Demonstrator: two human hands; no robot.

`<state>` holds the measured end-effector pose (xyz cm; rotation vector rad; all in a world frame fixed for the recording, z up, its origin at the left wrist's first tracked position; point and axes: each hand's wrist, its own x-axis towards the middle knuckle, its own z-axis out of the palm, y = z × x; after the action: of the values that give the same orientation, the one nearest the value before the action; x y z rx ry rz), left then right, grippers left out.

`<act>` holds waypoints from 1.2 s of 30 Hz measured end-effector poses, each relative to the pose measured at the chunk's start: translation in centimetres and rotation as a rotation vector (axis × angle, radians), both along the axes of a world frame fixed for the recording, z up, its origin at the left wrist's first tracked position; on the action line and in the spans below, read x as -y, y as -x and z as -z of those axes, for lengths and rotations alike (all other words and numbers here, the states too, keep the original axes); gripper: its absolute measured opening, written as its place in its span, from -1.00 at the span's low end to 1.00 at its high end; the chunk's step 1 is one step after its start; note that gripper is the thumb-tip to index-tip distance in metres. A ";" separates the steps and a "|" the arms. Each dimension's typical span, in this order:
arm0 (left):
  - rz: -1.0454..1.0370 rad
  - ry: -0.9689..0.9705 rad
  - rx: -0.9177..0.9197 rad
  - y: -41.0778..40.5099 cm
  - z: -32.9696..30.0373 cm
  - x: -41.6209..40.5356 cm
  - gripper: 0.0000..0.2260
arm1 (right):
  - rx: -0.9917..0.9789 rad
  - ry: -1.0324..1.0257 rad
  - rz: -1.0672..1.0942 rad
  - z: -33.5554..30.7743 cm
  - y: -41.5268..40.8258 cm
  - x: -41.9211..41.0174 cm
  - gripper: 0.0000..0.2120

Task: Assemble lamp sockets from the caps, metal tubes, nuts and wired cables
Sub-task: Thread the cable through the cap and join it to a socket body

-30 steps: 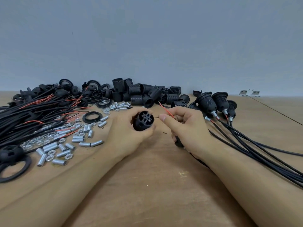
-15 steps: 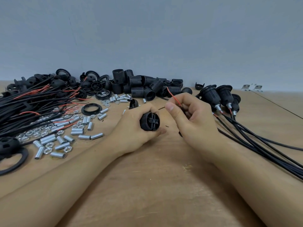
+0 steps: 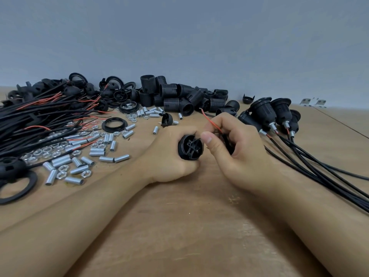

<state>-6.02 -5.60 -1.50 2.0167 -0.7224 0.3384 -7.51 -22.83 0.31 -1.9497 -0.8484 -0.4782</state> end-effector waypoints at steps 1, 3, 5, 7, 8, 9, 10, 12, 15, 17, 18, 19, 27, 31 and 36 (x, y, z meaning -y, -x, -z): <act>0.012 0.006 -0.002 0.1 0.0 -0.1 -0.80 | -0.006 0.009 -0.008 0.0 0.1 -0.1 -0.90; 0.026 0.022 -0.013 0.1 0.0 -0.2 -0.83 | -0.015 0.015 -0.021 -0.1 0.2 -0.2 -0.91; 0.038 0.028 -0.028 0.1 -0.1 -0.2 -0.86 | -0.027 0.003 -0.038 -0.2 0.4 -0.4 -0.93; 0.048 0.041 -0.038 0.1 -0.2 -0.2 -0.89 | -0.009 0.016 -0.059 -0.3 0.4 -0.6 -0.93; 0.054 0.049 -0.040 0.2 -0.2 -0.2 -0.87 | 0.007 0.034 -0.066 -0.3 0.5 -0.7 -0.92; 0.062 0.056 -0.040 0.3 -0.3 -0.1 -0.83 | 0.008 0.040 -0.075 -0.2 0.5 -0.7 -0.92; 0.064 0.058 -0.043 0.3 -0.3 -0.1 -0.83 | -0.014 0.022 -0.083 -0.2 0.5 -0.8 -0.92; 0.044 0.053 -0.038 0.2 -0.3 -0.2 -0.85 | -0.101 -0.079 -0.100 -0.2 0.4 -0.7 -0.92; 0.023 0.068 -0.019 0.1 -0.3 -0.3 -0.81 | -0.153 -0.159 -0.088 -0.2 0.4 -0.5 -0.92; 0.036 0.086 -0.020 0.2 -0.1 -0.2 -0.72 | -0.140 -0.145 -0.076 -0.3 0.5 -0.6 -0.91; 0.040 0.105 -0.034 0.3 -0.1 -0.1 -0.68 | -0.134 -0.138 -0.073 -0.4 0.5 -0.6 -0.91; 0.043 0.127 -0.048 0.4 -0.1 -0.1 -0.65 | -0.127 -0.133 -0.068 -0.4 0.6 -0.6 -0.91; -0.026 0.223 -0.036 0.2 0.3 0.1 -0.60 | -0.222 -0.187 -0.047 -0.3 0.1 -0.6 -0.88; -0.086 0.217 -0.012 0.1 0.4 0.0 -0.60 | -0.273 -0.336 -0.017 -0.5 -0.5 -0.4 -0.89; -0.045 0.124 0.011 -0.1 0.4 0.2 -0.71 | -0.326 -0.386 -0.022 -0.6 -1.0 -0.2 -0.87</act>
<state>-5.88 -5.83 -1.94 1.9177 -0.6476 0.4115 -6.47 -22.67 0.95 -1.6019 -0.5226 -0.2747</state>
